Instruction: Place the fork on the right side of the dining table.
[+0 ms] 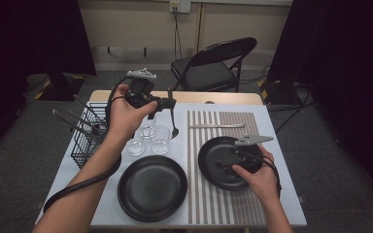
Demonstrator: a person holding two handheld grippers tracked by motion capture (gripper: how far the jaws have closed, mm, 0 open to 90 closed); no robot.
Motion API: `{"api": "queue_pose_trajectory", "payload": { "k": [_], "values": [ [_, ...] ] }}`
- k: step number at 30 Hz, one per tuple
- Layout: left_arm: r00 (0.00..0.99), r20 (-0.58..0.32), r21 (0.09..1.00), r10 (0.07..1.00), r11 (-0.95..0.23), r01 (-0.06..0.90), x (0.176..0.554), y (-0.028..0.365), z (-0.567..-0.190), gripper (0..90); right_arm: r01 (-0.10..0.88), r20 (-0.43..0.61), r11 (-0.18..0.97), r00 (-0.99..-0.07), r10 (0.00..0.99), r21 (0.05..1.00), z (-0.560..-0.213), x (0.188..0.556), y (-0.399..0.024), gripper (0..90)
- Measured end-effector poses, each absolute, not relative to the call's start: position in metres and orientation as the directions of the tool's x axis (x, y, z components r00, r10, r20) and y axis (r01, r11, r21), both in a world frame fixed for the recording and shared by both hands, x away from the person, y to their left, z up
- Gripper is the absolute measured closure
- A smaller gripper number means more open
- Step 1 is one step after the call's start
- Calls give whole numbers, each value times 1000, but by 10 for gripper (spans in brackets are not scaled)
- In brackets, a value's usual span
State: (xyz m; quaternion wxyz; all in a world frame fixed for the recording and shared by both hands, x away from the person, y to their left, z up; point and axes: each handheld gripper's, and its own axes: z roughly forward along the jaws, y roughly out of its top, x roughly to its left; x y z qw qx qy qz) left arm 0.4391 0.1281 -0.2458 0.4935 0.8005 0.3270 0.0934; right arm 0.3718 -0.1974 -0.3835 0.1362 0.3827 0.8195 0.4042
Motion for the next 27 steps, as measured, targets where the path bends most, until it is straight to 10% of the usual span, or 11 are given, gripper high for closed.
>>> {"api": "queue_pose_trajectory", "payload": {
  "k": [27],
  "values": [
    [799, -177, 844, 574, -329, 424, 419, 85, -282, 870, 475, 89, 394, -719, 689, 787, -354, 380, -152, 315]
  ]
}}
